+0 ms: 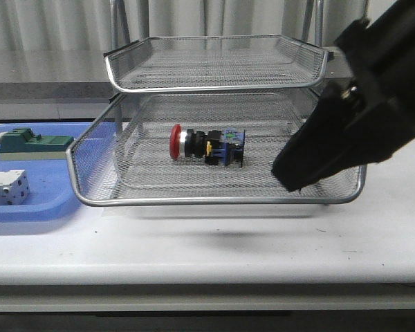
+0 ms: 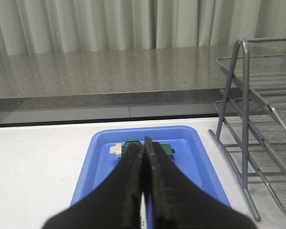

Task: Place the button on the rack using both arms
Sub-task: 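Push the middle tier back into the rack with the right gripper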

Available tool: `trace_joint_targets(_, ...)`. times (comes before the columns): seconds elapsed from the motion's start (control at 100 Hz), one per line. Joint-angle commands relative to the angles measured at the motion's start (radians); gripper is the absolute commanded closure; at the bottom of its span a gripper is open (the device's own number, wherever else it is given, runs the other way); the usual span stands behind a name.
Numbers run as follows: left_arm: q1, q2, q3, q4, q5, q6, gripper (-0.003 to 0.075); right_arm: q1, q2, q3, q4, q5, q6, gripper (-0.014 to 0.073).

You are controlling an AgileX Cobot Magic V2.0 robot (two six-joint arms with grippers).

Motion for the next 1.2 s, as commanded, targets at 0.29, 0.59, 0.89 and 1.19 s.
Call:
trace_joint_targets(0.29,0.002,0.002,-0.031,-0.007,-0.080,-0.010,0.0740,0.132,0.190,-0.118,-0.008,-0.092,-0.018,0.0662)
trace_joint_targets(0.59,0.002,0.002,-0.031,-0.007,-0.080,-0.010,0.0740,0.151,0.258,-0.158,-0.033,-0.197,-0.018,0.0662)
trace_joint_targets(0.89,0.002,0.004,-0.031,-0.007,-0.080,-0.010,0.0740,0.120,0.300,-0.197,-0.044,-0.293,-0.018,0.0662)
trace_joint_targets(1.19,0.002,0.004,-0.031,-0.007,-0.080,-0.010,0.0740,0.013,0.354,-0.309,-0.066,-0.272,-0.018,0.0662)
